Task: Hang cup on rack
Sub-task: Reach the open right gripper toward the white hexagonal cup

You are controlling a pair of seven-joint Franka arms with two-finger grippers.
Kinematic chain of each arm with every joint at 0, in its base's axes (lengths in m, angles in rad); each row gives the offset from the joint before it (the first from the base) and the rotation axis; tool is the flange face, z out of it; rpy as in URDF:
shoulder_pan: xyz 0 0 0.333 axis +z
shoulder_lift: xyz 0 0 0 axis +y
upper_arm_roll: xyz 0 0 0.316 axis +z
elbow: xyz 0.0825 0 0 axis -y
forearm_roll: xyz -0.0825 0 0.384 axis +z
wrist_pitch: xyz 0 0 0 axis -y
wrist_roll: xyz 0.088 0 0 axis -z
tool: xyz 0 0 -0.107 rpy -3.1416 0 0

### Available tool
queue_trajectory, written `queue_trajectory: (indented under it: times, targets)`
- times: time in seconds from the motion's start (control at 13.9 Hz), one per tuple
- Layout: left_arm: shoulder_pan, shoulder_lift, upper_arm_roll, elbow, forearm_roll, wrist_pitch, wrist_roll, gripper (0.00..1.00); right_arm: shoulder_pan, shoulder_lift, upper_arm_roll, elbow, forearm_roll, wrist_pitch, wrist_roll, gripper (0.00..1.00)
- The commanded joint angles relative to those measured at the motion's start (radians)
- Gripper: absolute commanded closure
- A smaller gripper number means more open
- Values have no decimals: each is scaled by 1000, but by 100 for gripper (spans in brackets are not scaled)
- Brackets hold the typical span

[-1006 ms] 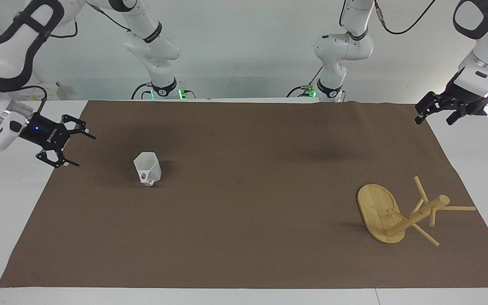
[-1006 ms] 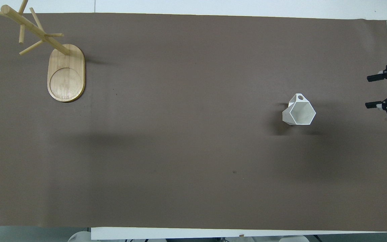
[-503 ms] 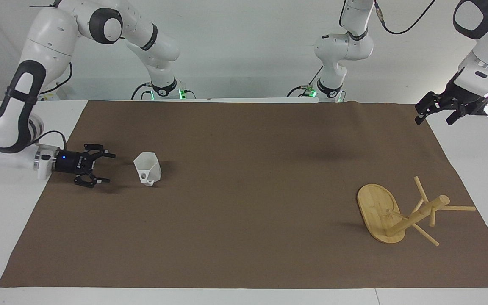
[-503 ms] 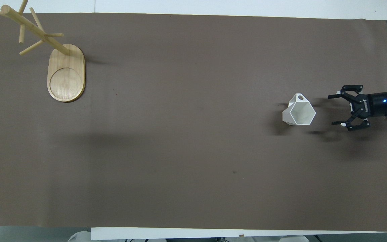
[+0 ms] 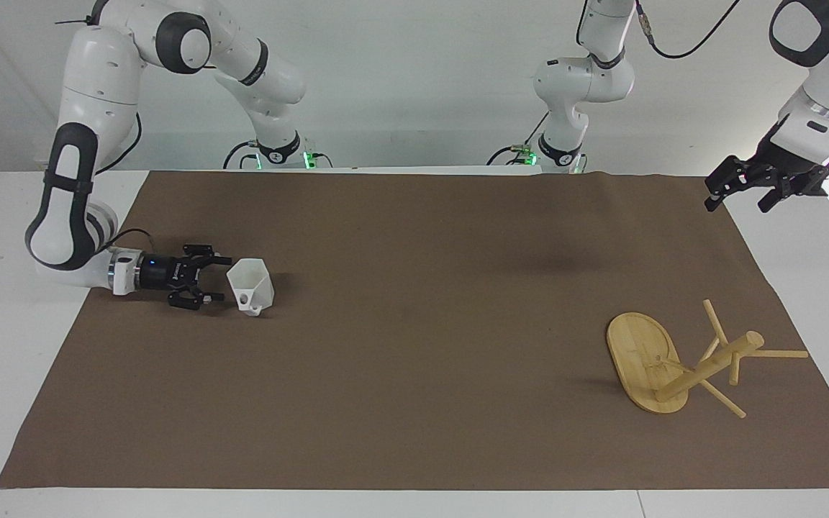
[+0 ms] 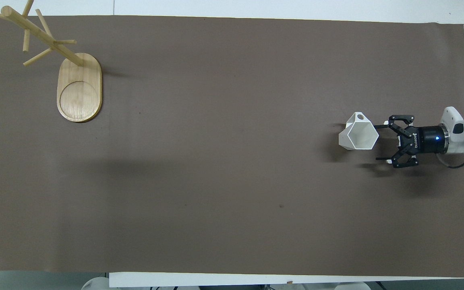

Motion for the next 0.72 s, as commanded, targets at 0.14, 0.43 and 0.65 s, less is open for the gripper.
queue_trajectory:
  times: [0.14, 0.43, 0.65]
  targets:
    - [0, -23, -4, -31, 18, 16, -13, 0, 18, -38, 4, -70, 47, 43, -40, 1]
    - [0, -23, -4, -31, 18, 16, -11, 0, 20, -39, 4, -72, 47, 45, -47, 1]
    - [0, -23, -4, -31, 18, 16, -11, 0, 21, -38, 13, -74, 69, 66, -47, 1]
